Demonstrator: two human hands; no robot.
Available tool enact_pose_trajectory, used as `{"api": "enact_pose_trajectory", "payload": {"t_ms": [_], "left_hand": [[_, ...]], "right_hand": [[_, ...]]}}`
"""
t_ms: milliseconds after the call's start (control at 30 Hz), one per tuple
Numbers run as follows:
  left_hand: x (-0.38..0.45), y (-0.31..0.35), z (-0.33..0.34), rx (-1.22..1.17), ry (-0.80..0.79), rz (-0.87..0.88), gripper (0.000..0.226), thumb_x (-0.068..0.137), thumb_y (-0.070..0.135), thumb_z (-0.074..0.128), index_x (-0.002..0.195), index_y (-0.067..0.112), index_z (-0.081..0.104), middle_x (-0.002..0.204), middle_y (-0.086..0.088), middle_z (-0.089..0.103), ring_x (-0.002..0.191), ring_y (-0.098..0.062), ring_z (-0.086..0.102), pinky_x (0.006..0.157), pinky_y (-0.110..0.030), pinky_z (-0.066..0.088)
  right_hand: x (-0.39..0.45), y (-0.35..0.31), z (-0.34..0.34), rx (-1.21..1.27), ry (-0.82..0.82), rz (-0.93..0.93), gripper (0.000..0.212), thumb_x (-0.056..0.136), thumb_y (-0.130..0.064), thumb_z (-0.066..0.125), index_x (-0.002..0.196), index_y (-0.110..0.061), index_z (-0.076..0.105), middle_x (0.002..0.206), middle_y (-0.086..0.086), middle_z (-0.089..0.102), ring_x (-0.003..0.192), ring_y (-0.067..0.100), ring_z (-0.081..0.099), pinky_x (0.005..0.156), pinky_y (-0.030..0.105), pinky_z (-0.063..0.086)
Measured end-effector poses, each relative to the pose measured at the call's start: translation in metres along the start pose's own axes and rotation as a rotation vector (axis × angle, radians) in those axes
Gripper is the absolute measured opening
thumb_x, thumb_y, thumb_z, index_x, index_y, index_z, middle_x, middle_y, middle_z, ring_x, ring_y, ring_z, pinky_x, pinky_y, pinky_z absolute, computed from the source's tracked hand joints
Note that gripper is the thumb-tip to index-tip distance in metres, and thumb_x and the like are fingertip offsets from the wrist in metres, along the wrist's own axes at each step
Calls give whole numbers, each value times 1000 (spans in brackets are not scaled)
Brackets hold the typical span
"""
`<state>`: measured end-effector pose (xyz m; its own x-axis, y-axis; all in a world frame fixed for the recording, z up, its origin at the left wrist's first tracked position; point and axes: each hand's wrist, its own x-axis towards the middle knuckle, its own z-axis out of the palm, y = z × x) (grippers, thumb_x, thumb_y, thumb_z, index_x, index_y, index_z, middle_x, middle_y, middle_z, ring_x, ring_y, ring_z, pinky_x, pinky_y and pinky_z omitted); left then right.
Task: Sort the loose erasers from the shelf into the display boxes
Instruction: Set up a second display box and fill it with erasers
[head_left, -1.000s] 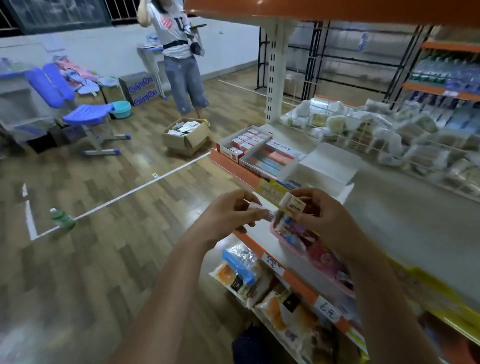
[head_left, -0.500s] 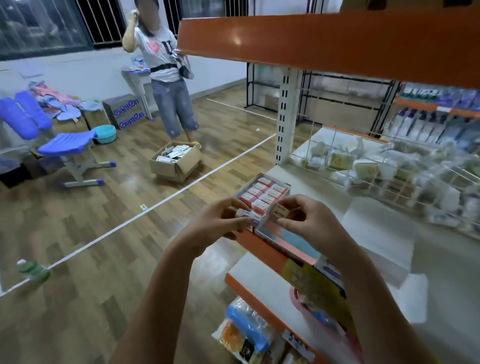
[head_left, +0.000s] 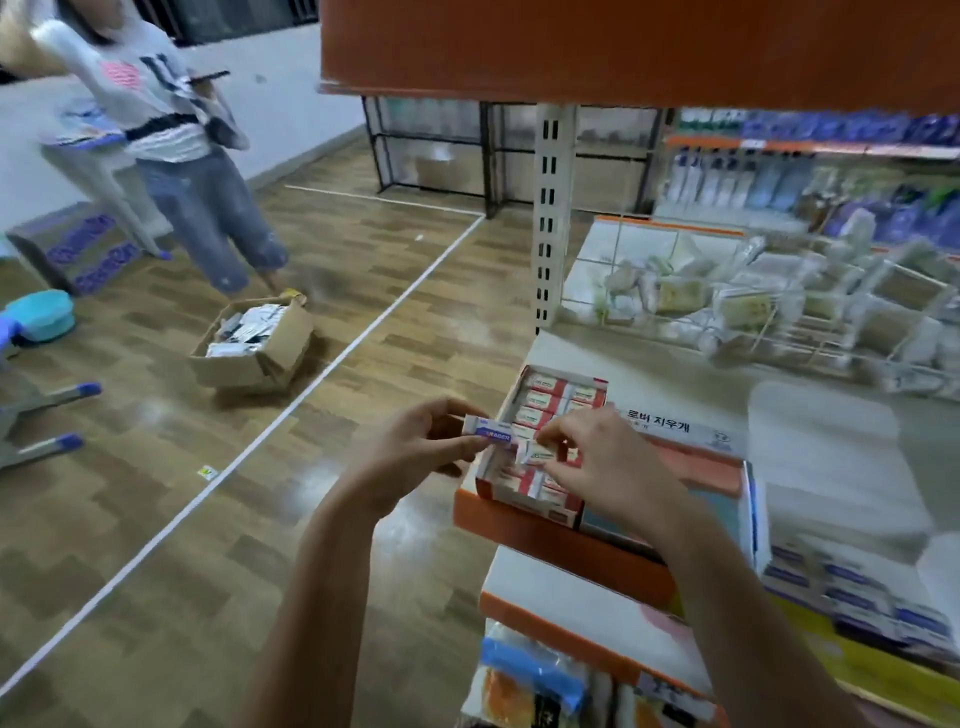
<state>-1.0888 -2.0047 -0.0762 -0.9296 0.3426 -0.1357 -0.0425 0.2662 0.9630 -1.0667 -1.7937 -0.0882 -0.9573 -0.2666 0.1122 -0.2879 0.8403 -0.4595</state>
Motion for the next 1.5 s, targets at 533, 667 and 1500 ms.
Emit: {"api": "enact_pose_trajectory", "payload": {"t_ms": [533,667,1500], "left_hand": [[70,1,-30,37,-368,204,22,72,36,69,93,31,64,88,9,70,70,-1,60,54,-15,47],[76,13,-8,14,-459,255,15,74,38,68,88,39,64,92,4,69,74,-7,62,55,-18,48],[53,58,288,631,-521,394,18,81,35,65,96,32,55,83,19,59,82,-6,59,66,-19,47]], "right_hand": [[3,-41,52,-52,212,324,24,89,-27,59,112,-22,60,118,-7,50,112,8,45,92,19,39],[-9,-34,34,-20,255,365,23,89,-30,59,111,-24,61,117,-7,52,111,7,44,89,16,32],[-207,141,-94,20,365,852,26,90,-36,54,99,-13,63,92,0,64,79,17,58,69,27,41]]}}
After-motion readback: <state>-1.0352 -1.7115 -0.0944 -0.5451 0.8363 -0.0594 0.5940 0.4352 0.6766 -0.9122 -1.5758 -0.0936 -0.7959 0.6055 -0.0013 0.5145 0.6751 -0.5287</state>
